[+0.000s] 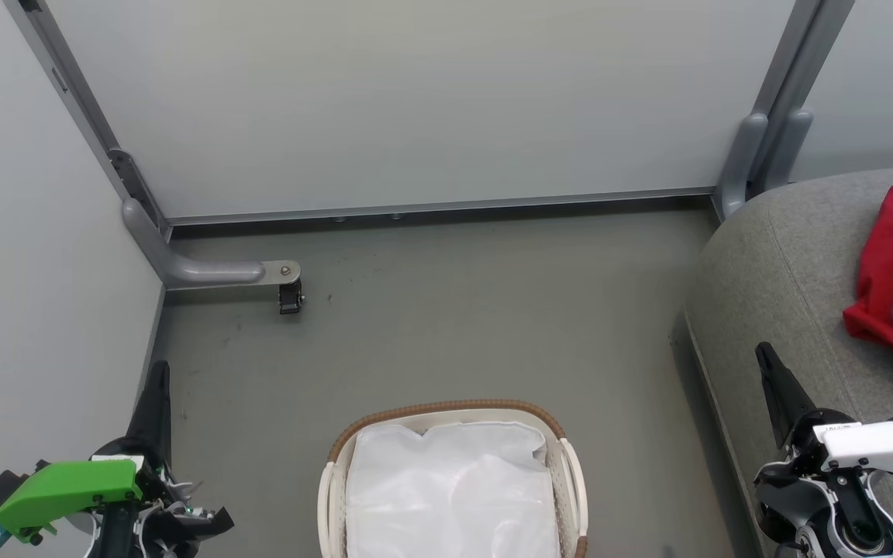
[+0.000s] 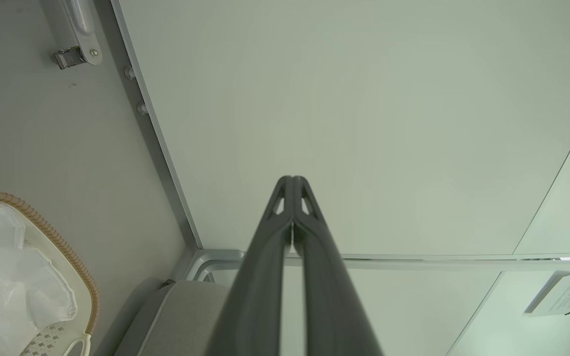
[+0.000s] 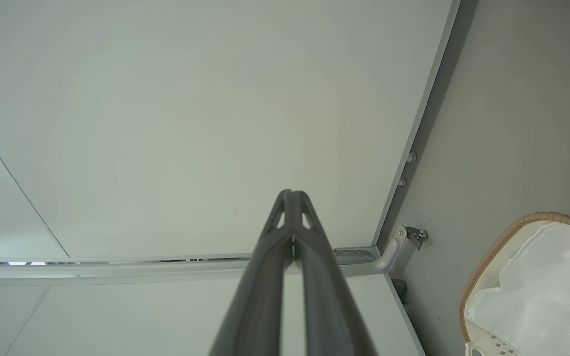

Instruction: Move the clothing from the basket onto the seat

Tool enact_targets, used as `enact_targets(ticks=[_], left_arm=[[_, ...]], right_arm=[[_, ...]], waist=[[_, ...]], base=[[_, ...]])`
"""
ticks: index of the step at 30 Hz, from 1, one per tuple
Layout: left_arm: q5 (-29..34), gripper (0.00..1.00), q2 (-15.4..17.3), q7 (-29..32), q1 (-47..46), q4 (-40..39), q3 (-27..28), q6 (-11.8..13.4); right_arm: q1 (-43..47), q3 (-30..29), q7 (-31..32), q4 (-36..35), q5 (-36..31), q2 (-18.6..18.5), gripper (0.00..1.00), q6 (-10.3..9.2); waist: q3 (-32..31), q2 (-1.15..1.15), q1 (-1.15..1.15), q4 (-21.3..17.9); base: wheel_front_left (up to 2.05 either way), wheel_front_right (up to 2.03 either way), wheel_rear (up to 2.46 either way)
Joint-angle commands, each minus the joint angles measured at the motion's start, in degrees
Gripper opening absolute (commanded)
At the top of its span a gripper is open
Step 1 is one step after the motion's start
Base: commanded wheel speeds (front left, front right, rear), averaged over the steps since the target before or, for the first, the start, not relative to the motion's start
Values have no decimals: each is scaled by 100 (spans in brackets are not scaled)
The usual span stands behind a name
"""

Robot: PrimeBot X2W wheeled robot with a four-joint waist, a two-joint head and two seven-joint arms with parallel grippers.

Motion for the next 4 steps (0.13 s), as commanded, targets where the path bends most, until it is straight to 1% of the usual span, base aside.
enact_targets(ticks=[1,4], left_arm=[[-18,0,38,25,-66,-10,10,-21],[-18,0,38,24,-66,-10,10,-21]], right_arm=[[61,-11,15,-18,23,-32,0,-4],[61,-11,15,-18,23,-32,0,-4]], waist=[[0,0,0,0],[0,0,0,0]], base=[[0,0,0],[0,0,0]])
